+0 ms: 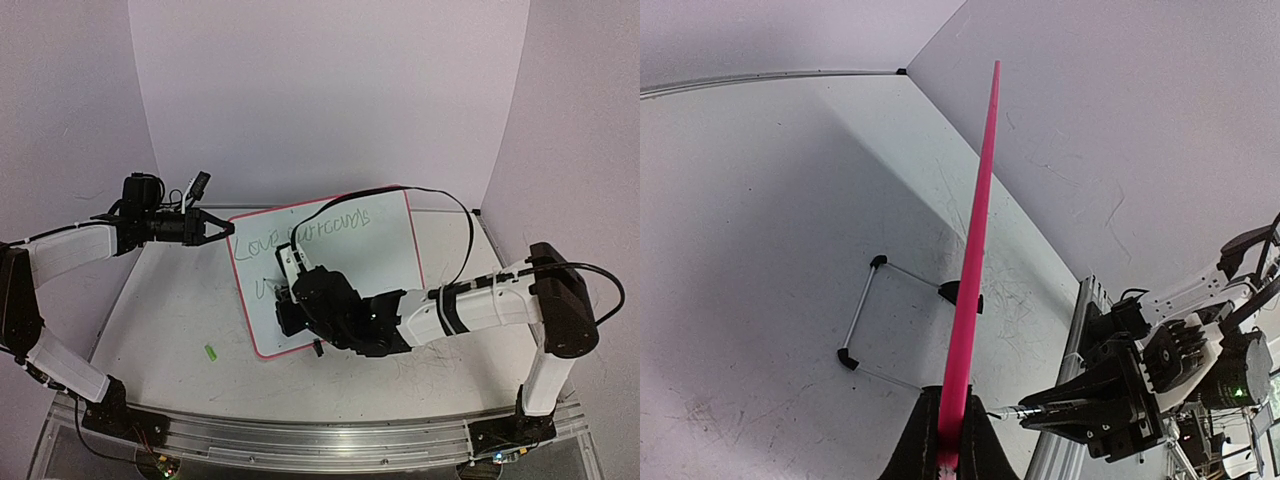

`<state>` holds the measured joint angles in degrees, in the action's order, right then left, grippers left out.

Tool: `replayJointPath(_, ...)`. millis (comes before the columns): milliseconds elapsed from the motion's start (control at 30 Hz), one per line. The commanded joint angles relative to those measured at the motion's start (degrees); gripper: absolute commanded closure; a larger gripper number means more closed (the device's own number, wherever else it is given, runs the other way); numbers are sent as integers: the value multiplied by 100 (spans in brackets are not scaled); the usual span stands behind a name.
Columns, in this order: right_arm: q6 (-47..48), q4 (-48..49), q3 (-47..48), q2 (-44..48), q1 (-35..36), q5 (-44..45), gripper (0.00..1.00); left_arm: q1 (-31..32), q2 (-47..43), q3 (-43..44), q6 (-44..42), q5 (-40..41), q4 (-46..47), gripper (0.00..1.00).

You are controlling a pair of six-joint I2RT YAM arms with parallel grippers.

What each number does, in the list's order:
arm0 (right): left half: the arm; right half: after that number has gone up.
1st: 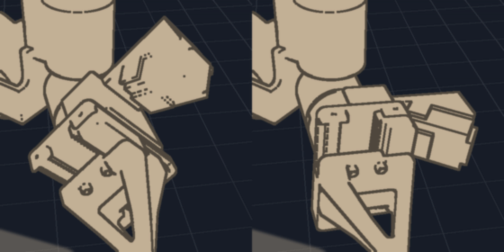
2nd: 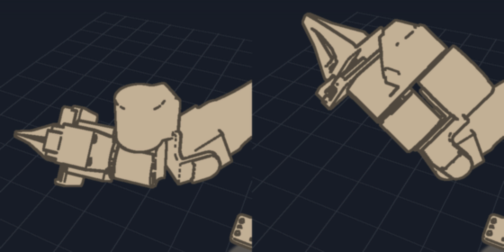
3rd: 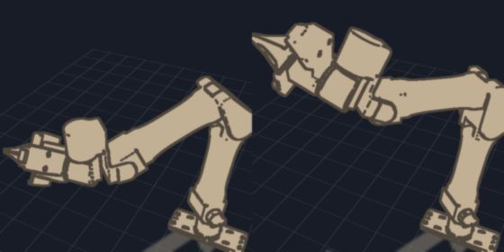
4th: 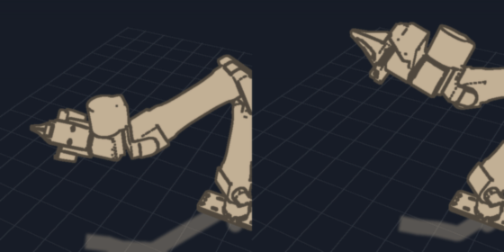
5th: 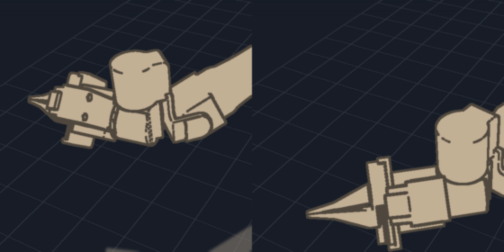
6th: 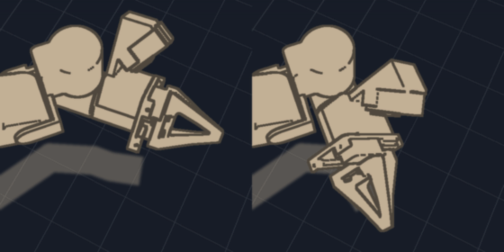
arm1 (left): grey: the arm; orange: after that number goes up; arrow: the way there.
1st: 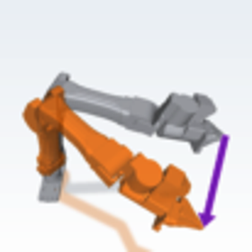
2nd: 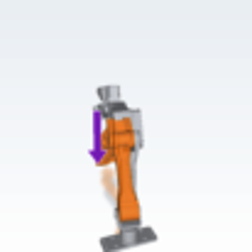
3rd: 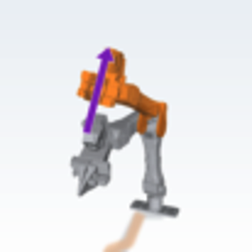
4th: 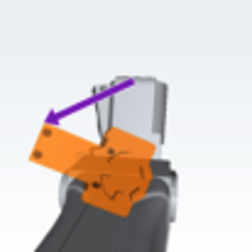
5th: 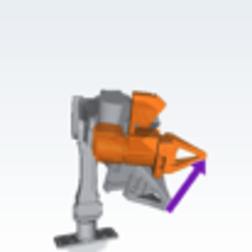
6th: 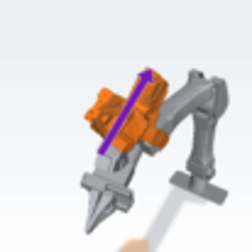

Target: Write a sentence on the whiteboard

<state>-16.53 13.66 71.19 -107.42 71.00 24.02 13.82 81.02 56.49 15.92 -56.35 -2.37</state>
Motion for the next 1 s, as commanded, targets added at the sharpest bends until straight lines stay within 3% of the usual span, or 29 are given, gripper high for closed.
replayJointPath(0,-209,-262,-234,142,-31,59,100,-1,-25,-41,113,58,64,98)
replayJointPath(967,-577,-438,-573,111,353,-132,100,2,10,-40,113,66,68,98)
